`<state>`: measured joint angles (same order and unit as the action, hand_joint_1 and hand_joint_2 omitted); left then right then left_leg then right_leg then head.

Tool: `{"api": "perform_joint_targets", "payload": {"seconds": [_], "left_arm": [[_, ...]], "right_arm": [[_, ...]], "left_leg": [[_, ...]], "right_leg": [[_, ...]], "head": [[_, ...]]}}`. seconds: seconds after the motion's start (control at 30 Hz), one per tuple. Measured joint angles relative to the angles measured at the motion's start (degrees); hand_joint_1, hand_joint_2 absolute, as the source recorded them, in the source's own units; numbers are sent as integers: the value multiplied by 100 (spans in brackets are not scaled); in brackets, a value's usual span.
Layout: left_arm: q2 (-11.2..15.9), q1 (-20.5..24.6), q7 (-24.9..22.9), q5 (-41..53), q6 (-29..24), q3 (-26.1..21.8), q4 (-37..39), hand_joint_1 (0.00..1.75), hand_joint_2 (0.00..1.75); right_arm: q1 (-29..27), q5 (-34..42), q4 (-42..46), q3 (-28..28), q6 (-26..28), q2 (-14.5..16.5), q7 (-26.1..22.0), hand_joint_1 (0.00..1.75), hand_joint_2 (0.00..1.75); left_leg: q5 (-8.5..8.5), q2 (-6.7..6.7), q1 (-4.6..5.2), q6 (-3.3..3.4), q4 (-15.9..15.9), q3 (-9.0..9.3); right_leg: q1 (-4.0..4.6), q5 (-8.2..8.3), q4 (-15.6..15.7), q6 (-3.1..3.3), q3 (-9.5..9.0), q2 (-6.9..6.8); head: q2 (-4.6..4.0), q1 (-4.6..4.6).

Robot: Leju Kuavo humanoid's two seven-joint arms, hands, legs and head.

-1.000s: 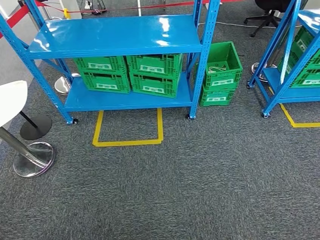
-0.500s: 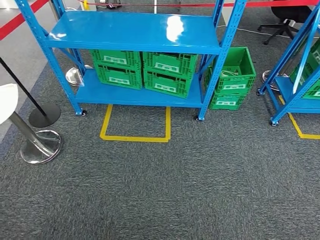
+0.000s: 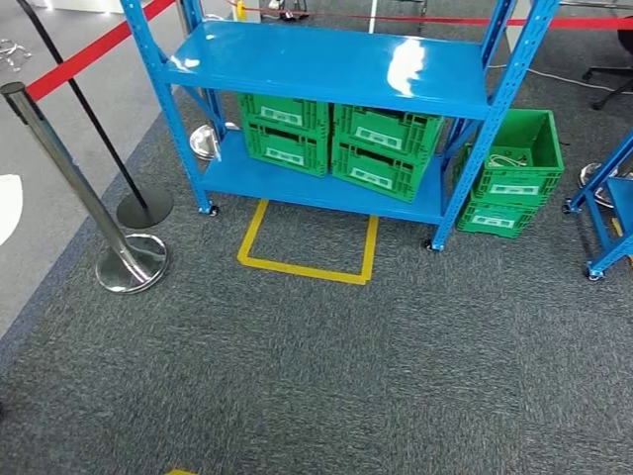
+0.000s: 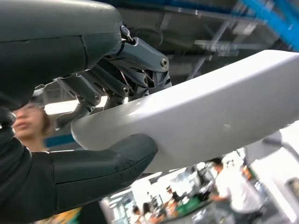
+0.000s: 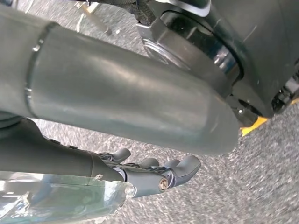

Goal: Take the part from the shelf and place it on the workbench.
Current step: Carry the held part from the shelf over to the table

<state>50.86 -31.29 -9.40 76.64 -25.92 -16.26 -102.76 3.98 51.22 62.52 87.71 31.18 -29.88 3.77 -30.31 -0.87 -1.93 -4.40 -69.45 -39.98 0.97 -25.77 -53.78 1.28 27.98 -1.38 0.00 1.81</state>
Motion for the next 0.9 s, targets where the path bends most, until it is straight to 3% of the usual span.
{"api": "perform_joint_targets", "payload": {"seconds": [0.03, 0.07, 0.13, 0.17, 0.23, 0.3, 0.37, 0.43, 0.5, 0.53, 0.57, 0.6, 0.67, 0.73, 0.8, 0.83, 0.9], "left_arm": [[-17, -74, 6, -9, -9, -57, -4, 175, 175], [-33, -129, 15, -19, -14, -118, -8, 175, 175], [-63, -188, 38, -28, -17, -225, -18, 175, 175], [-78, -204, 50, -31, -16, -264, -32, 175, 175], [-111, -226, 68, -31, -9, -302, -55, 175, 175], [-146, -258, 79, -26, 3, -312, -65, 175, 175], [-168, -267, 84, -15, 19, -320, -73, 175, 175], [-165, -257, 84, 5, 32, -331, -91, 175, 175], [-167, -252, 83, 24, 44, -334, -103, 175, 175], [-169, -254, 83, 27, 51, -333, -104, 175, 175], [-169, -257, 83, 30, 58, -333, -106, 175, 175], [-168, -256, 83, 30, 65, -334, -111, 175, 175], [-172, -247, 81, 30, 78, -332, -125, 175, 175], [-182, -243, 80, 30, 99, -325, -133, 175, 175], [-184, -260, 78, 30, 116, -324, -140, 175, 175], [-183, -272, 78, 30, 117, -328, -144, 175, 175], [-170, -249, 75, 28, 119, -336, -150, 175, 175]], "right_arm": [[1, -26, -13, -15, -42, 25, 21, 0, 0], [3, -45, -29, -34, -77, 52, 37, 0, 0], [6, -78, -66, -70, -119, 91, 48, 0, 0], [5, -92, -85, -90, -134, 98, 53, 0, 0], [3, -108, -119, -132, -146, 91, 62, 0, 0], [8, -115, -143, -174, -150, 94, 68, 0, 0], [6, -121, -157, -201, -149, 103, 68, 0, 0], [-16, -126, -161, -207, -137, 112, 67, 0, 0], [-51, -130, -166, -213, -122, 120, 67, 0, 0], [-68, -132, -169, -220, -118, 126, 66, 0, 0], [-83, -136, -172, -232, -115, 133, 66, 0, 0], [-94, -141, -173, -249, -112, 138, 64, 0, 0], [-110, -153, -175, -286, -102, 127, 60, 0, 0], [-115, -163, -178, -308, -94, 108, 56, 0, 0], [-119, -174, -185, -329, -86, 106, 52, 0, 0], [-117, -179, -189, -340, -82, 108, 52, 0, 0], [-118, -187, -191, -351, -81, 121, 43, 0, 0]], "left_leg": [[5, 14, -10, -30, -57, 15], [104, 43, -26, -67, 122, 155], [364, 248, -73, -167, 844, 648], [453, 353, -89, -169, 1143, 835], [497, 427, -95, -67, 1346, 936], [518, 274, -96, 67, 1311, 876], [554, 150, -99, 139, 1297, 818], [597, 31, -74, 199, 1298, 749], [631, -107, -18, 243, 1295, 685], [644, -183, 18, 261, 1294, 668], [654, -260, 55, 276, 1293, 665], [662, -336, 89, 287, 1294, 671], [681, -478, 123, 303, 1297, 677], [718, -612, 111, 285, 1299, 637], [772, -756, 102, 227, 1313, 586], [773, -758, 106, 207, 1304, 562], [536, -461, 152, 161, 995, 401]], "right_leg": [[-11, -1, -17, -13, 42, -78], [-28, -7, -40, -36, 76, -156], [-56, -54, -113, -125, 119, -302], [-59, -102, -169, -179, 123, -371], [-38, -186, -229, -260, 107, -495], [-42, -226, -241, -295, 74, -550], [-70, -429, -460, -341, 149, -316], [-91, -860, -1122, -371, 443, -12], [-75, -1176, -1852, -335, 792, 80], [-51, -1172, -1981, -283, 857, 104], [-16, -1046, -1872, -212, 809, 136], [28, -828, -1553, -122, 662, 194], [132, -380, -747, 98, 294, 489], [200, -190, -356, 214, 118, 661], [201, -147, -294, 187, 102, 530], [184, -117, -248, 155, 94, 454], [138, -56, -149, 108, 78, 285]], "head": [[0, 0], [0, -2], [1, -10], [0, -9], [0, 13], [0, 46], [0, 63], [0, 84], [0, 93], [0, 95], [0, 94], [0, 93], [0, 79], [0, 71], [0, 74], [0, 71], [0, 47]]}}
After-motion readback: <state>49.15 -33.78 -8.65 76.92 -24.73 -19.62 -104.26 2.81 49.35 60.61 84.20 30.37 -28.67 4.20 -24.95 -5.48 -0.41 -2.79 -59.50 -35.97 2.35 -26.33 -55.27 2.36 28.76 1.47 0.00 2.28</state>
